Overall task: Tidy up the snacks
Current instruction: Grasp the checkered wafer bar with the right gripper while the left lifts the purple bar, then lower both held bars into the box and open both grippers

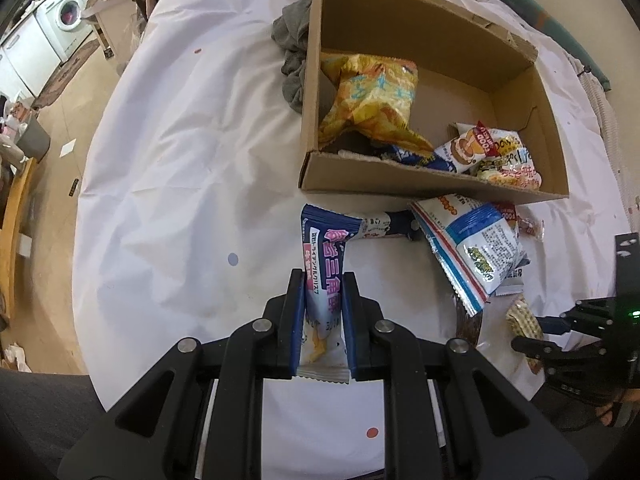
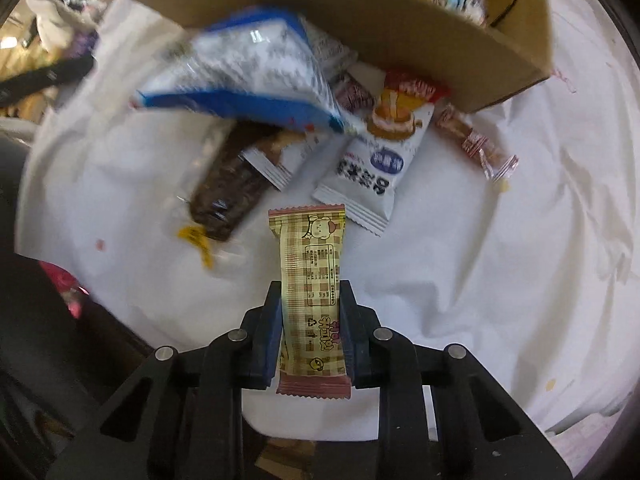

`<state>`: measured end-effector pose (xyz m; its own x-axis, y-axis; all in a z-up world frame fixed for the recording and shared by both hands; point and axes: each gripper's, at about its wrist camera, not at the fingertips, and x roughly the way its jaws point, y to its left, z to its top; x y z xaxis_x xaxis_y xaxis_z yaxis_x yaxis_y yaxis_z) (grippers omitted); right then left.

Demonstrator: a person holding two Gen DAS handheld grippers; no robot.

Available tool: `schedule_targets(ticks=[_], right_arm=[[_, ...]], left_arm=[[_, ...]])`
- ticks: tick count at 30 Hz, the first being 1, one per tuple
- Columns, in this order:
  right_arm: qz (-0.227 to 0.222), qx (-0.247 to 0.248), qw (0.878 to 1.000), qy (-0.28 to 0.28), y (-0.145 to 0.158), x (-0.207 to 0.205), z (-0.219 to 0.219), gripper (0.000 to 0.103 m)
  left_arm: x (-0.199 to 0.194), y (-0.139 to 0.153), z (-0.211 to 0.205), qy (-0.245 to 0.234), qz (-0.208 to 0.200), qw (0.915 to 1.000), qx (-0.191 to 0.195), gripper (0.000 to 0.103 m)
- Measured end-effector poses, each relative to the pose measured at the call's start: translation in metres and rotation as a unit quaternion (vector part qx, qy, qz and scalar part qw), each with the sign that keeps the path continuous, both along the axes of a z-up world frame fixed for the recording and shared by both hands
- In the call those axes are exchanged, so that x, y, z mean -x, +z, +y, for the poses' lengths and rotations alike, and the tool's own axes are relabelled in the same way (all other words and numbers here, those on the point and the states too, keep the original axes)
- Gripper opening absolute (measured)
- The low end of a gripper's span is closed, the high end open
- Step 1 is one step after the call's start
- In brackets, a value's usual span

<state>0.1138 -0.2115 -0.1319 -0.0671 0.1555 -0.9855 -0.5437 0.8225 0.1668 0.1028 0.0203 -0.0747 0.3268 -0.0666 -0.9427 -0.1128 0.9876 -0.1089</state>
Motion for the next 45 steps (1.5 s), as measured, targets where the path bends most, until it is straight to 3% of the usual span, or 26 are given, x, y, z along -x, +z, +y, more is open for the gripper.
schedule_targets(ticks=[8, 12, 19, 34, 45], right_arm=[[-0.068, -0.104, 0.991, -0.051, 0.067, 0.002, -0.022, 0.027], [-0.140, -0.194, 0.966, -0.094, 0.099, 0.007, -0.035, 0.027], [-0.202, -0.236, 0.936, -0.167, 0.115, -0.005, -0.048, 0.027], [-0.220, -0.283, 0.902, -0.242, 0.123, -0.049, -0.072, 0.027], [-0.209, -0.282, 0.903, -0.248, 0.112, -0.083, -0.056, 0.027]], left_arm=[[0.000, 0.004, 0.007, 0.013, -0.009, 0.9999, -0.001, 0.014], [0.002, 0.012, 0.009, 0.020, -0.032, 0.9992, -0.010, 0.014], [0.007, 0.040, 0.013, 0.029, -0.097, 0.9942, -0.035, 0.014], [-0.033, 0.088, -0.008, -0.010, -0.146, 0.9879, -0.053, 0.014], [-0.073, 0.094, -0.033, -0.039, -0.153, 0.9860, -0.053, 0.014]])
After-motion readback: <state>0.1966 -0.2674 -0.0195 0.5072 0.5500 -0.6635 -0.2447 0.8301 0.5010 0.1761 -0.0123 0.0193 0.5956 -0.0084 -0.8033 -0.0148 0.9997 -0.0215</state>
